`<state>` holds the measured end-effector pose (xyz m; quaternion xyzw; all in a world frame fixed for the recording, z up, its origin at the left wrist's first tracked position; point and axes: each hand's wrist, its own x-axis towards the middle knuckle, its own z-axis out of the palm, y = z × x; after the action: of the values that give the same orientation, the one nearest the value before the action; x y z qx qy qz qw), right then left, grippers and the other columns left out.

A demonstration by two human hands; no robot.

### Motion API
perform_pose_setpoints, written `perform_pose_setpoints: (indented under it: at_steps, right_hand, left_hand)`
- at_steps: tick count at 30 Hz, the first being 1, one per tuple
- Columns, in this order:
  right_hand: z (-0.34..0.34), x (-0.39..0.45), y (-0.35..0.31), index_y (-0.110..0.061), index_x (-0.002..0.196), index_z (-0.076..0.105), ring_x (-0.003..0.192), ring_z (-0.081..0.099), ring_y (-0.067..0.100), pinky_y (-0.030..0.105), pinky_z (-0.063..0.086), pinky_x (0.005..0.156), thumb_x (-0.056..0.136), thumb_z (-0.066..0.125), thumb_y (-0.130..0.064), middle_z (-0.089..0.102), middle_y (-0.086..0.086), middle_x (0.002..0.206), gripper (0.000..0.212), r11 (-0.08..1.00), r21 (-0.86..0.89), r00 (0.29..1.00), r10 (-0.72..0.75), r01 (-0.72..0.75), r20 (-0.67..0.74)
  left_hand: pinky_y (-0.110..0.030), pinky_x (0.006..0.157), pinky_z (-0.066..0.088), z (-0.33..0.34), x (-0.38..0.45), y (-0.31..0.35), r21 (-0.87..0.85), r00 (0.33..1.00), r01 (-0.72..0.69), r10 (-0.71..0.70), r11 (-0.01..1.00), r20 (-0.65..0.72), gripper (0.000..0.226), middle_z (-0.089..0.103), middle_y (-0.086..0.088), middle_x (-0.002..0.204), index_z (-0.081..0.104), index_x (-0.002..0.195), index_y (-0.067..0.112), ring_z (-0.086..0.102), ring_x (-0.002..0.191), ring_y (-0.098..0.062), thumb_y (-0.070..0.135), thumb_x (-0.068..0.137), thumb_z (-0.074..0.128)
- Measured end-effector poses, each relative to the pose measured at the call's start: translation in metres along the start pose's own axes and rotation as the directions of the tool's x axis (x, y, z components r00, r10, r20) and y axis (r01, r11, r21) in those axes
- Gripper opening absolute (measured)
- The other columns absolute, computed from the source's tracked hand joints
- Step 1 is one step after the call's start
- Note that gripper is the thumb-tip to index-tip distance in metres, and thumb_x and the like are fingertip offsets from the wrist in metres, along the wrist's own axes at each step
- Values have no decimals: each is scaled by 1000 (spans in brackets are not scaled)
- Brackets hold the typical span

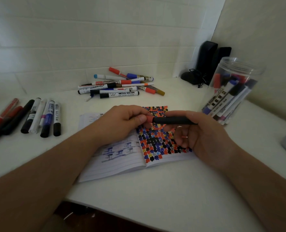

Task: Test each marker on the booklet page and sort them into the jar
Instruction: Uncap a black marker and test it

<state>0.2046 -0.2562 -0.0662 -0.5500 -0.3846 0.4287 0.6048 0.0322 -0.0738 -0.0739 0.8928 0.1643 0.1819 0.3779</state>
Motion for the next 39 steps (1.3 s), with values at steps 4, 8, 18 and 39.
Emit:
perform_pose_setpoints:
  at_steps: [4,8,18,39]
  right_hand:
    - [-7,1,1,-20,110,76,58,48,24,25,38,46,107,46,-18,73,17,89,29,981,-162,981,-131,107,-146]
    - [-8,0,1,-16,115,74,59,51,25,25,41,48,108,46,-15,75,15,92,28,970,-213,977,-149,115,-151]
    - [-8,-4,3,-44,123,67,71,60,-3,11,44,64,100,61,-26,67,-31,79,29,637,-755,950,-306,155,-64]
    - [-4,-13,-10,-32,103,58,61,52,5,22,46,60,103,57,-17,57,-11,70,16,737,-661,946,-299,143,-129]
  left_hand:
    - [-14,83,48,-2,0,-1,-126,1000,12,-15,992,-22,20,77,19,98,66,115,29,67,91,8,17,105,52]
    - [-13,81,48,-1,0,-1,-143,1000,16,-20,990,-23,18,78,14,98,65,114,27,67,87,7,19,106,52]
    - [-25,93,50,-2,0,-1,-166,998,32,-41,986,-52,14,78,16,99,66,108,30,70,99,2,19,103,58]
    - [-36,102,50,2,3,-8,-14,1000,-16,16,1000,-16,27,74,29,99,68,103,54,66,99,7,30,92,75]
